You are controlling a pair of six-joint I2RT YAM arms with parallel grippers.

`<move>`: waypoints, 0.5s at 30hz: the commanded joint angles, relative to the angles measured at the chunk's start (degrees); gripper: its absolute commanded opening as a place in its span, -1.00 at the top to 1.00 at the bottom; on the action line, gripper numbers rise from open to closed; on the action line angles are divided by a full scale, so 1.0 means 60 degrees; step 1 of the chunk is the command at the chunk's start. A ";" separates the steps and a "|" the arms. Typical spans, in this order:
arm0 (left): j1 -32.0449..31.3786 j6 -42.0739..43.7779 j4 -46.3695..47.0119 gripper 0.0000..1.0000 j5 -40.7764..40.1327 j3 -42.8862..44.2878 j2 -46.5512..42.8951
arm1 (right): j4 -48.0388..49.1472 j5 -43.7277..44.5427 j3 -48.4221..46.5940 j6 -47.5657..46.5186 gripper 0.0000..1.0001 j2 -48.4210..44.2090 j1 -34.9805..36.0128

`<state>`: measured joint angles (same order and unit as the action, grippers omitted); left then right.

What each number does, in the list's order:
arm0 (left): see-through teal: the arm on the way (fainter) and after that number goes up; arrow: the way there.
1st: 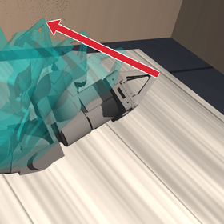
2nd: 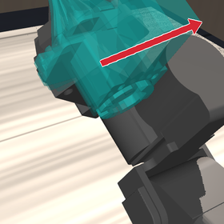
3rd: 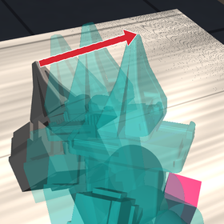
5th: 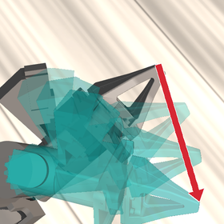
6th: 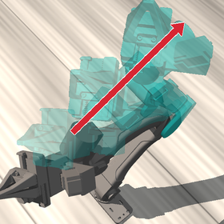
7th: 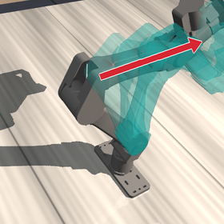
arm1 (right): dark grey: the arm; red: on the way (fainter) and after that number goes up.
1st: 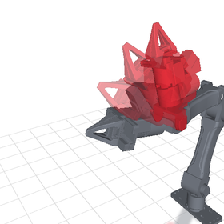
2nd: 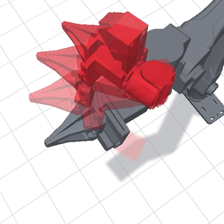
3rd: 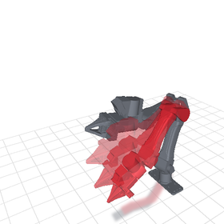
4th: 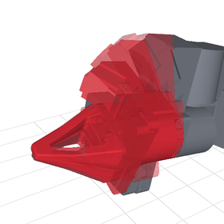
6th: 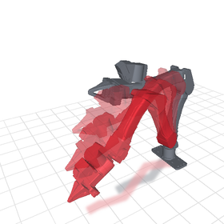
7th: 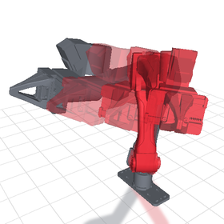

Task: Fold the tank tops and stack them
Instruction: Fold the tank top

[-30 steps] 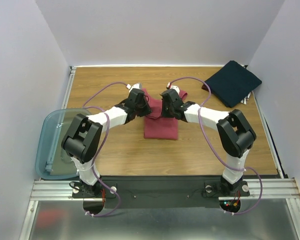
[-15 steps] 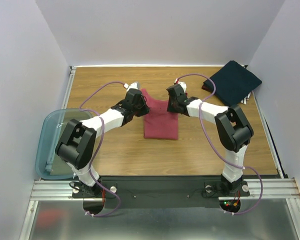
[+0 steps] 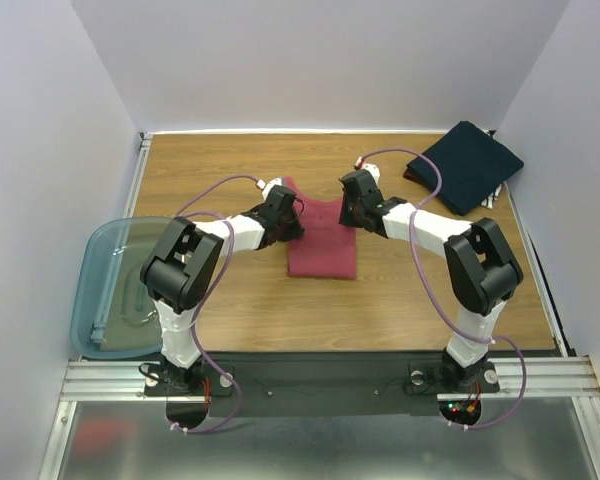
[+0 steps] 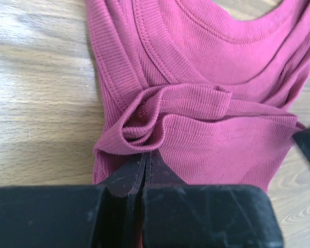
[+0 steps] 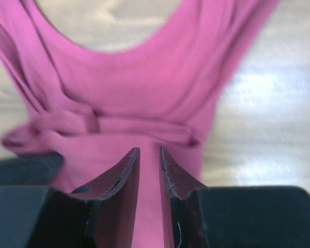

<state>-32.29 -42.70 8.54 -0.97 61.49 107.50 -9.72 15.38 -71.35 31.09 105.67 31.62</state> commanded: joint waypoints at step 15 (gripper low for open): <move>-0.0096 -0.0765 -0.0075 0.84 -0.0790 -0.1385 -0.1173 | 0.0506 0.0132 0.2471 0.1026 0.46 -0.0457 0.1686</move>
<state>-32.56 -47.09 10.76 -3.49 57.91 105.73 -4.62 15.09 -61.71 33.39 105.82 34.92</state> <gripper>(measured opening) 0.081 0.271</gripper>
